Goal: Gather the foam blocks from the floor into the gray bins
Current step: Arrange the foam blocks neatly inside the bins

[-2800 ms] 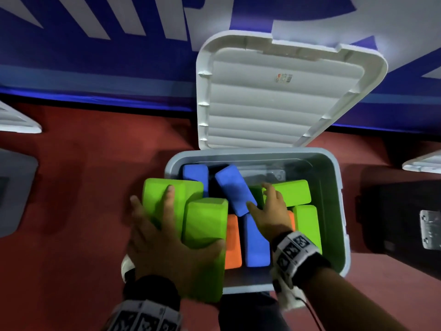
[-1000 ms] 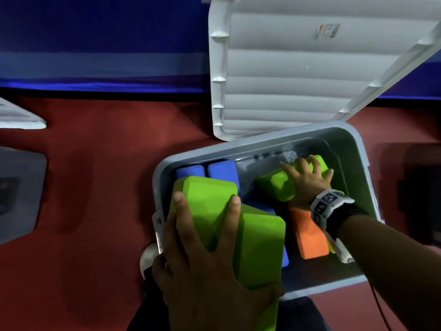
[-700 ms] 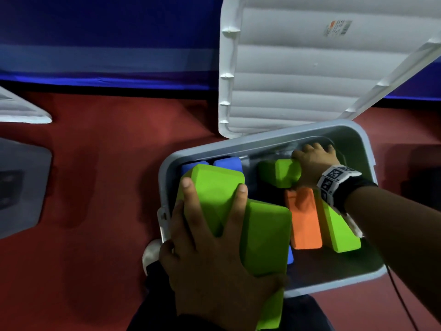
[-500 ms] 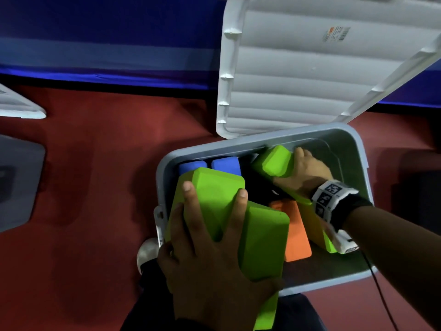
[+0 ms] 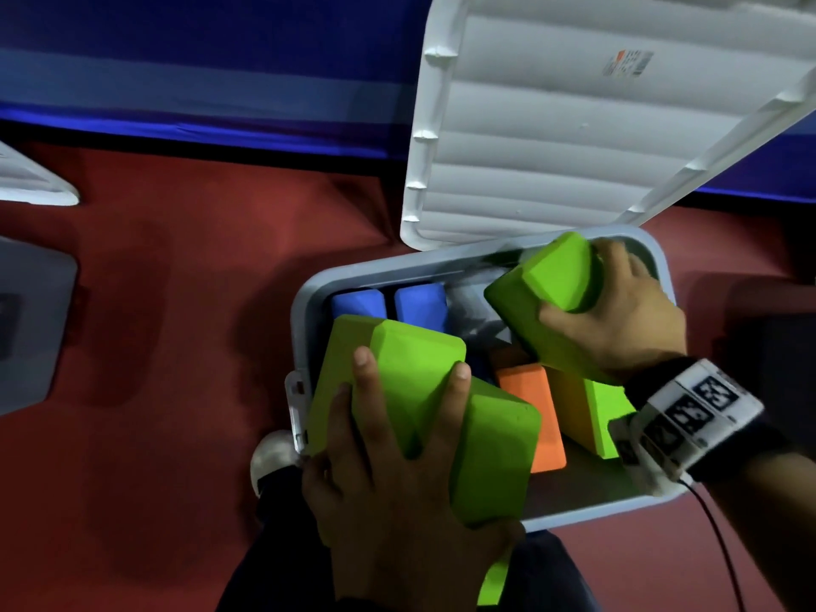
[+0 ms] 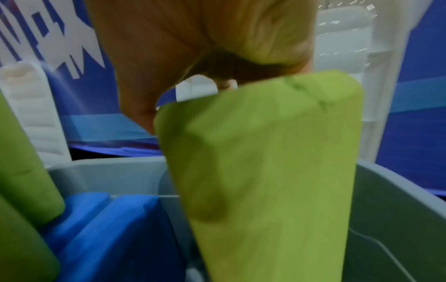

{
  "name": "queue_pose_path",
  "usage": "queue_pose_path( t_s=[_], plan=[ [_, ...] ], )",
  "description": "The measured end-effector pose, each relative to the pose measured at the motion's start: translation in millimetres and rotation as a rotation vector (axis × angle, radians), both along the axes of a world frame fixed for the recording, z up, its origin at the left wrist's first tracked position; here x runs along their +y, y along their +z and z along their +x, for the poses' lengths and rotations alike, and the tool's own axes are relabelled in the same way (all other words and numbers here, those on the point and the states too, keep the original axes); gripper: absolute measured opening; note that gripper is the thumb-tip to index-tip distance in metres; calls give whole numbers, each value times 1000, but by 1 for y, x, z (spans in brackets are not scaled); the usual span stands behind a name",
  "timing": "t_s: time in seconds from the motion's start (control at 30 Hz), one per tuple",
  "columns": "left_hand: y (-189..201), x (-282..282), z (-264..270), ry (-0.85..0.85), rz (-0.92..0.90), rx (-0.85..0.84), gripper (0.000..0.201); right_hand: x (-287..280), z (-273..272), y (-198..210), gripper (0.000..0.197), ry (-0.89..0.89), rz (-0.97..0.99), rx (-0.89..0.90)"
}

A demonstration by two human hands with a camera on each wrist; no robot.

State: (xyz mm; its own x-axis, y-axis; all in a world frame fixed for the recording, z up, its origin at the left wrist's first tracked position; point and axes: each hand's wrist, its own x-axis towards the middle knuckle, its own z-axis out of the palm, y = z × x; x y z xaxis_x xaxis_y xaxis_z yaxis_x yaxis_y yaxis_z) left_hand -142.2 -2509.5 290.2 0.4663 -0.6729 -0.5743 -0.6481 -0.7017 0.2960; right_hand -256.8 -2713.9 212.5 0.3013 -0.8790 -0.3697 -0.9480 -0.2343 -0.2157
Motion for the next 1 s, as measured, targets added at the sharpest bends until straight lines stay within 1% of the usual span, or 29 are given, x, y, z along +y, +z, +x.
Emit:
queue_pose_path(
  t_s=[0.1,0.2,0.33,0.5,0.57,0.63,0.73,0.8,0.9,1.0],
  plan=[
    [2,0,0,-11,7,-7,121,10,-22,15,80,-203,-73,-125],
    [3,-3,1,-17,24,-6,130,22,-35,30,83,-367,-129,-253],
    [5,-9,4,-27,33,-9,132,44,-30,40,87,-452,-123,-398],
    [6,-10,6,-20,42,2,133,66,-18,35,93,-505,-81,-435],
    [7,-9,5,-25,40,0,132,78,-17,31,94,-486,-72,-413],
    [7,-7,5,-26,40,5,133,88,-15,28,94,-413,-64,-365],
    [7,-2,6,-29,36,12,135,94,-12,23,97,-327,34,-313],
    [7,1,8,-33,24,9,133,89,-4,16,95,-294,98,-277],
    [8,0,12,11,14,9,123,73,23,9,85,-202,185,-172],
    [8,-7,22,67,27,-4,118,50,52,-4,81,-195,320,-84]
  ],
)
